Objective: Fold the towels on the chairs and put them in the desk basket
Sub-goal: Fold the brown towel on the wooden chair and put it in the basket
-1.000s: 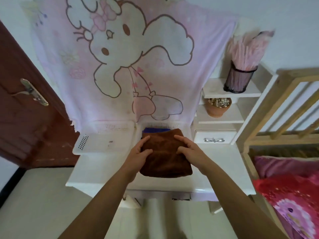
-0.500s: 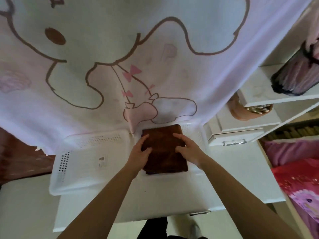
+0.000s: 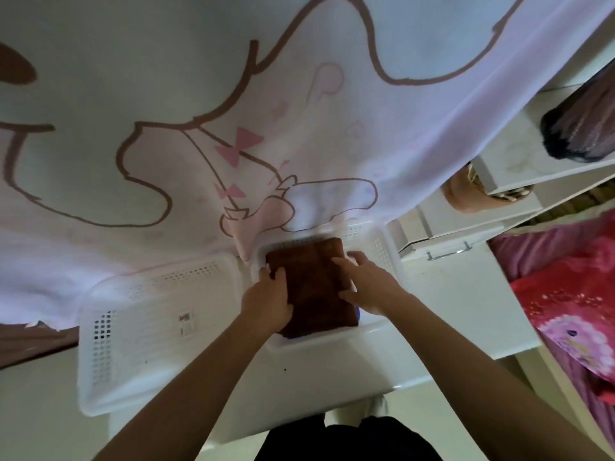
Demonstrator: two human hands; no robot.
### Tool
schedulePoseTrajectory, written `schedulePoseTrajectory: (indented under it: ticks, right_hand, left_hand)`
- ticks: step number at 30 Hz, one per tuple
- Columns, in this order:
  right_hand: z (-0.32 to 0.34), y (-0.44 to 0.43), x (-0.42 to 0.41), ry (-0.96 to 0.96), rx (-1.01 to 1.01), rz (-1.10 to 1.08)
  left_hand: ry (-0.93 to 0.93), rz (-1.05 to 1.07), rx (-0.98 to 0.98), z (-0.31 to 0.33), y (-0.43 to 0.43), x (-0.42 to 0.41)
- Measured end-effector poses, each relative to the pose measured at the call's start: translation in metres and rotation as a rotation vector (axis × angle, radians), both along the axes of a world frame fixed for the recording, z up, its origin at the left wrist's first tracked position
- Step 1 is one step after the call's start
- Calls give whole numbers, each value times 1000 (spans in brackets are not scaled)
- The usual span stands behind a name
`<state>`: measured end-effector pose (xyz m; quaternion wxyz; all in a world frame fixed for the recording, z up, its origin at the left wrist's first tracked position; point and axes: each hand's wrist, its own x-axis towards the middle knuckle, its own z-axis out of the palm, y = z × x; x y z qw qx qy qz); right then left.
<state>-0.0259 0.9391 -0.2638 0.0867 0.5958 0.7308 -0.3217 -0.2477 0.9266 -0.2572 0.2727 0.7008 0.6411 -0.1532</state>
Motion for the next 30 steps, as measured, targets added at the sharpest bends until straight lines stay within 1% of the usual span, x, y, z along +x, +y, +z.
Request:
schedulePoseTrajectory:
  ticks: [2,4,7,9,12,16,19,21,23,25,28,30]
  right_hand:
    - [5,5,0,-11,14,93]
    - [6,11,0,-83,-4,184]
    - [-6,21,-4,-261,-46,324]
    - [-23,25,-9,-346,-44,366]
    - [-42,27,-15,-373,-5,340]
    - [-47,24,-9,-292,2,300]
    - [-40,11,-5,-239,14,201]
    - [-34,-1,-4,-199,23,75]
    - [-24,-15,1,-147,41,-30]
    - [-6,-28,10,-157,110,-74]
    - [31,-52,30,-173,275,-163]
    - [58,-68,44,-179,379,-222]
  left_hand:
    - [9,-163,94,2,7,0]
    - [-13,-300,55,-2,18,-3]
    - [80,-399,-42,-19,29,-8]
    - [144,-431,-14,-33,29,-8]
    - [163,-446,69,-49,26,-6]
    - [84,-434,75,-59,34,-9]
    - [17,-431,37,-54,32,-15]
    - [-7,-423,35,-42,27,-20]
    - [-23,-438,96,-24,21,-22]
    - [-61,-459,237,0,17,-16]
    - [-129,-437,473,47,12,6]
    - [-206,-439,635,77,8,24]
